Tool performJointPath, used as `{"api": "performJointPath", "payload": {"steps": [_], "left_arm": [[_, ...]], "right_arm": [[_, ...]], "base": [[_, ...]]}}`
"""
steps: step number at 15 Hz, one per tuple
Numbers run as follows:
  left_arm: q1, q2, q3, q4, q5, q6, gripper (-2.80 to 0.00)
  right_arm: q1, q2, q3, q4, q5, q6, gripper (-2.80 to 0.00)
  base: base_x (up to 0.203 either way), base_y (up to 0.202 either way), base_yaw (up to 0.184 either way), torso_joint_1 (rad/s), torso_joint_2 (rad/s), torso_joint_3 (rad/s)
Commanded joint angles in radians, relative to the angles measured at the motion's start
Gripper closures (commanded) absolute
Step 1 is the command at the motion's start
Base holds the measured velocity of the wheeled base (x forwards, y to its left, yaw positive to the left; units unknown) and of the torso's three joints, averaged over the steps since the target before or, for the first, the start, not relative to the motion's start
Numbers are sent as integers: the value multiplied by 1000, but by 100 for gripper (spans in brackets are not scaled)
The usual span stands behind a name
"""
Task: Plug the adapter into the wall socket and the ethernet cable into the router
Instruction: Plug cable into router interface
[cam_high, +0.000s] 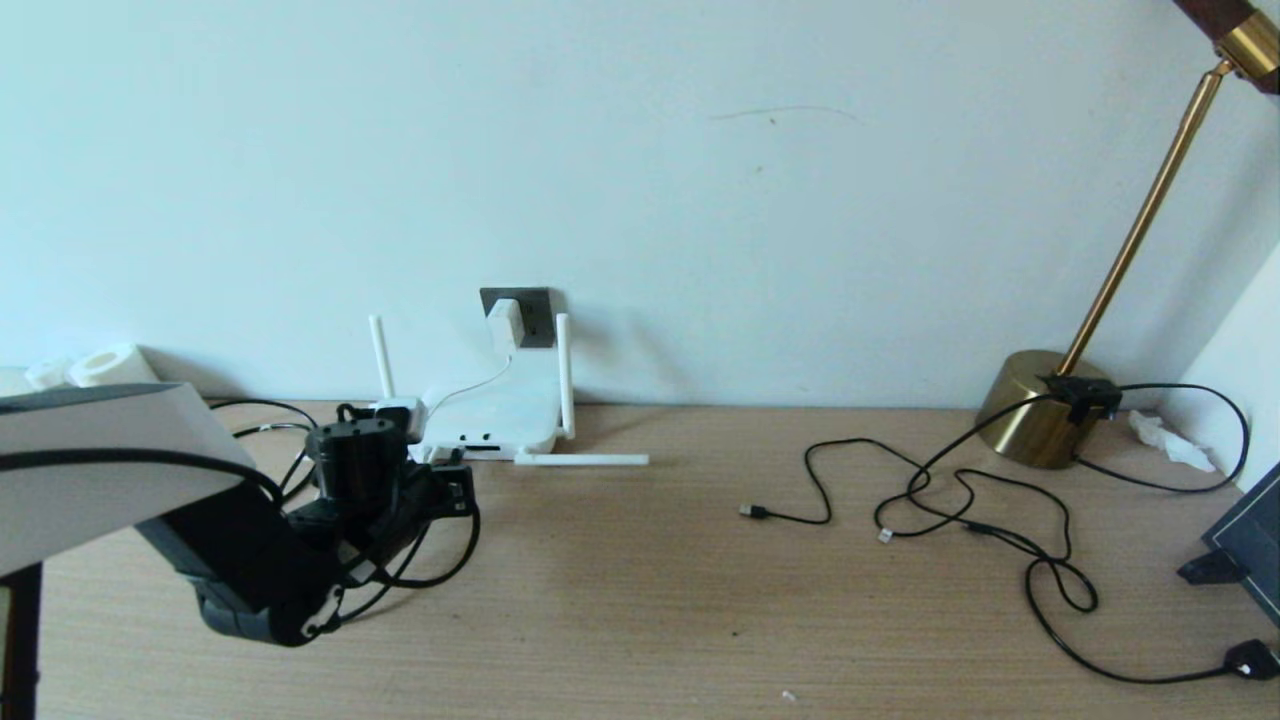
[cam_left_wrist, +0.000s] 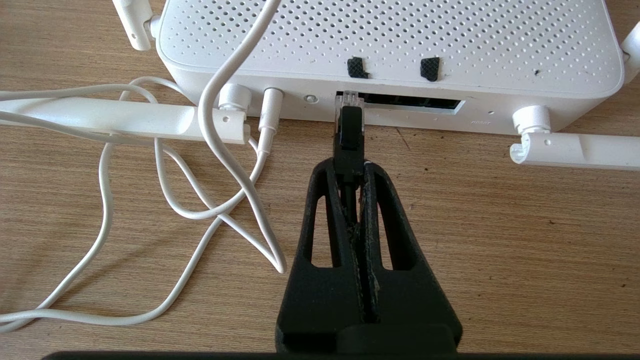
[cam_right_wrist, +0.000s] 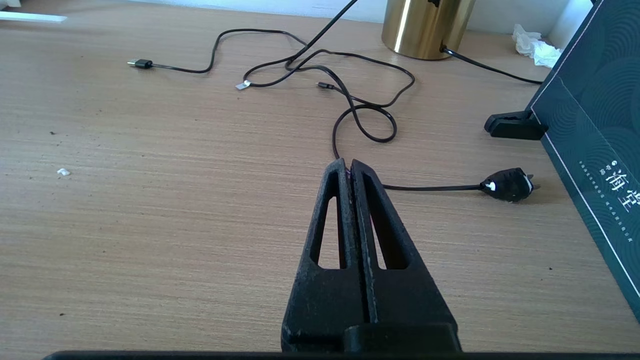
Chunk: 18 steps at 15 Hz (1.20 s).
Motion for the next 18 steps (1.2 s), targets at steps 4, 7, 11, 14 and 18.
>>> {"api": "performJointPath", "payload": {"steps": [4, 7, 11, 14, 18], "left_arm": [[-3, 0, 0, -7, 3, 0, 0], [-3, 1, 0, -7, 3, 0, 0], [-3, 1, -1, -7, 3, 0, 0], [-9, 3, -1, -7, 3, 0, 0], [-10, 3, 0, -7, 5, 0, 0]], "right_arm": [[0, 1, 0, 0, 1, -1, 0], [0, 1, 0, 0, 1, -1, 0], [0, 0, 0, 0, 1, -1, 0], [0, 1, 0, 0, 1, -1, 0], [0, 1, 0, 0, 1, -1, 0]], "base": [[0, 0, 0, 0, 0, 0], [0, 0, 0, 0, 0, 0], [0, 0, 0, 0, 0, 0], [0, 0, 0, 0, 0, 0], [0, 0, 0, 0, 0, 0]]}}
